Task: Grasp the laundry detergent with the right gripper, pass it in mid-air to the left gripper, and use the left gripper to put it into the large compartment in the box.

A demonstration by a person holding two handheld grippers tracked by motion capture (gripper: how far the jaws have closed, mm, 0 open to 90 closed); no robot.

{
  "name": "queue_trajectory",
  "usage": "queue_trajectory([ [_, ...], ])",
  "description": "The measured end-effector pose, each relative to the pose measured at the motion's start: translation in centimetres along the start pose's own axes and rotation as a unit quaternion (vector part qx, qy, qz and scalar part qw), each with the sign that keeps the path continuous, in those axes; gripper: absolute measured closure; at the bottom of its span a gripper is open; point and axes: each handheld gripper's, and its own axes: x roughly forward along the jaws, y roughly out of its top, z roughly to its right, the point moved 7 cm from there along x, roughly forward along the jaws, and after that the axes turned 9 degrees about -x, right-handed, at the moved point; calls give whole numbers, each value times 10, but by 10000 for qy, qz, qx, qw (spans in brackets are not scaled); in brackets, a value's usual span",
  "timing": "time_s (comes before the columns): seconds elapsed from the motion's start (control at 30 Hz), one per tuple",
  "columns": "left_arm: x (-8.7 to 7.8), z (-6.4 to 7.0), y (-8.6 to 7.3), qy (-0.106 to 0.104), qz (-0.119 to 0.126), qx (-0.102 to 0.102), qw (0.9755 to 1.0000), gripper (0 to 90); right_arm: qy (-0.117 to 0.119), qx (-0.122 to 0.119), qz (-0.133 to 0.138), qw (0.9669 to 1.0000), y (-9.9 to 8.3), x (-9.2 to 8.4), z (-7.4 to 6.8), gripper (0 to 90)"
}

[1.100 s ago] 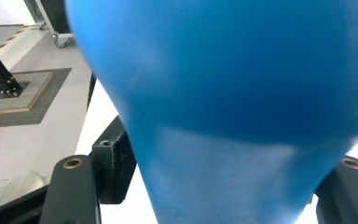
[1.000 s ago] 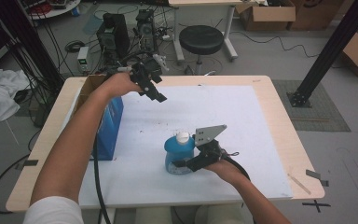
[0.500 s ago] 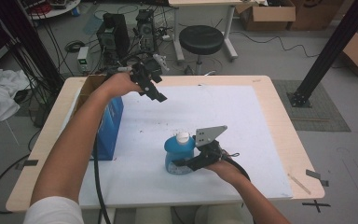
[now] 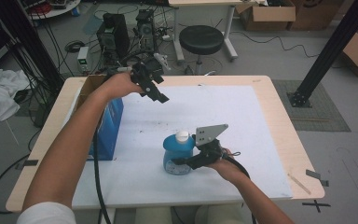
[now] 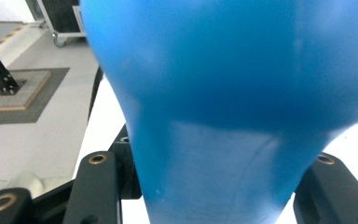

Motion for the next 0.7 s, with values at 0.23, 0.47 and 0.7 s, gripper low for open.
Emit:
queue_trajectory([
  [0.23, -14, 19, 2, -113, -5, -61, 9999, 187, 18, -63, 12, 10000, 14, -7, 1, 453],
  [0.47, -30, 42, 4, -186, -147, 72, 9997, 196, -85, -24, 43, 10000, 26, -25, 10, 453],
  [0.7, -47, 69, 7, -201, -298, 364, 9987, 194, -301, -62, -25, 9995, 33, -46, 21, 453],
])
